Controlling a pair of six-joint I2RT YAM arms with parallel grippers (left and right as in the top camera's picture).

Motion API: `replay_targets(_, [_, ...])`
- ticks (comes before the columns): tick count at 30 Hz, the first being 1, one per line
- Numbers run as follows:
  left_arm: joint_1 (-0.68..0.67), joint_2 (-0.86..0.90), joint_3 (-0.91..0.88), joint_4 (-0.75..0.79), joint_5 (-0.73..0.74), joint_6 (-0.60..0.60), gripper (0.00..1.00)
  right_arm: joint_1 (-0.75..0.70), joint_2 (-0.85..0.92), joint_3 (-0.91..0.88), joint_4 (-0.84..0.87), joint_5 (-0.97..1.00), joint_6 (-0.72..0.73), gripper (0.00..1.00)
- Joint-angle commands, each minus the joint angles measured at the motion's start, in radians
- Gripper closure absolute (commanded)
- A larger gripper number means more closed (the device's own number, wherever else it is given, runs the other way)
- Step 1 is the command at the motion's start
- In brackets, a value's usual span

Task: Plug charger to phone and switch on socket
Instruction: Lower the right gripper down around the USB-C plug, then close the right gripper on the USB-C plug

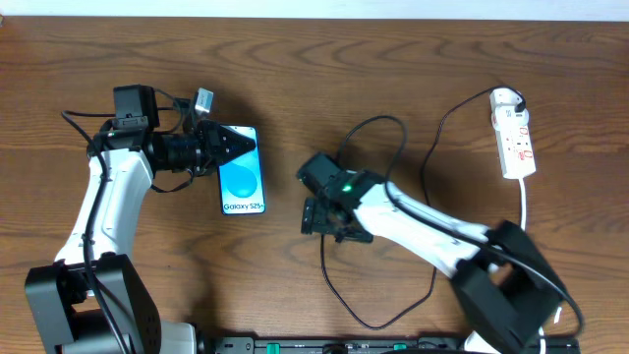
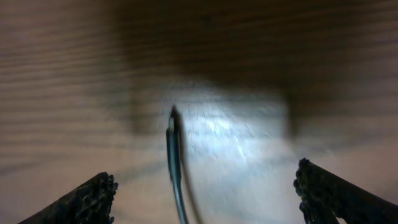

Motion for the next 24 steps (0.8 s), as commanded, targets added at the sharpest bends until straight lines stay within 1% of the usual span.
replay_targets(1, [0.005, -0.019, -0.002, -0.005, 0.016, 0.017, 0.93, 0.011, 0.052, 0.014, 0.028, -0.021, 0.007, 0.1])
replay_targets(7, [0.005, -0.019, -0.002, -0.005, 0.016, 0.017, 0.93, 0.014, 0.063, 0.014, 0.043, -0.027, 0.0, 0.12])
replay_targets(17, [0.005, -0.019, -0.002, -0.006, 0.016, 0.017, 0.93, 0.027, 0.063, 0.013, 0.037, -0.018, 0.0, 0.25])
replay_targets(24, [0.005, -0.019, -0.002, -0.01, 0.009, 0.016, 0.93, 0.064, 0.063, 0.013, 0.008, 0.005, 0.02, 0.27])
